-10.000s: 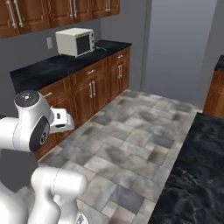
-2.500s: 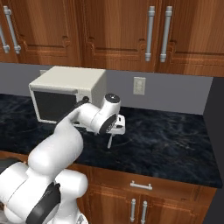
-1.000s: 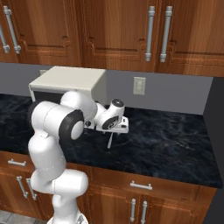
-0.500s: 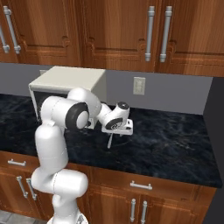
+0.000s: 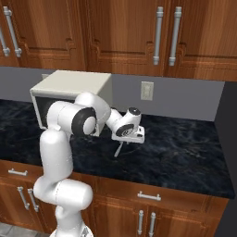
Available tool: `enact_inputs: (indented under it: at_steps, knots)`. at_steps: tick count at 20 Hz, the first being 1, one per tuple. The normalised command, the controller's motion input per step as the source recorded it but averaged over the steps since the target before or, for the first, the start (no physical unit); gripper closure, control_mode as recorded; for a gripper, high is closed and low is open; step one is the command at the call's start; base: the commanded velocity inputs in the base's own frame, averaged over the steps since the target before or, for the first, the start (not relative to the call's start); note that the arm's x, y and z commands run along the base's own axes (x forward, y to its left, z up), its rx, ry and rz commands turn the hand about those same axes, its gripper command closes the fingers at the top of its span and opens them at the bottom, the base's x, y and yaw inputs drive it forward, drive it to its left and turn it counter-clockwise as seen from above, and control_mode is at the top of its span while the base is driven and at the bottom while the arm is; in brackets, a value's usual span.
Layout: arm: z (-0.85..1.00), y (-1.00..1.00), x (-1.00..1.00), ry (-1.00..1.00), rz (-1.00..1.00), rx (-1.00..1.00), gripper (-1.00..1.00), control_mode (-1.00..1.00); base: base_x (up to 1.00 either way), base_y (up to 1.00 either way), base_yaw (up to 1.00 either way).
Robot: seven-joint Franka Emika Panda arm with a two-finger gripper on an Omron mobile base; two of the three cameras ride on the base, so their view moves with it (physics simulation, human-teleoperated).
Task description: Take the fork and place it on the left side of the plate. Then take the spoon and place it on the right side of the plate. Make sure they're directly next to the plate.
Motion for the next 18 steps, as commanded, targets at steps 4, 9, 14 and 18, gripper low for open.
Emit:
enact_inputs:
  at_steps: [4,9,14,18]
  knots:
    - [-0.27,0.0,0.05,0.02,0.0,-0.05,1.0,-1.0,0.0,0.0,0.0]
    - [-0.11,0.0,0.0,0.02,0.0,-0.02,1.0,-1.0,0.0,0.0,0.0]
    - [0.16,-0.03,-0.17,0.0,0.0,0.03,1.0,-1.0,0.0,0.0,0.0]
    - [0.64,-0.18,-0.51,0.0,0.0,0.15,1.0,-1.0,0.0,0.0,0.0]
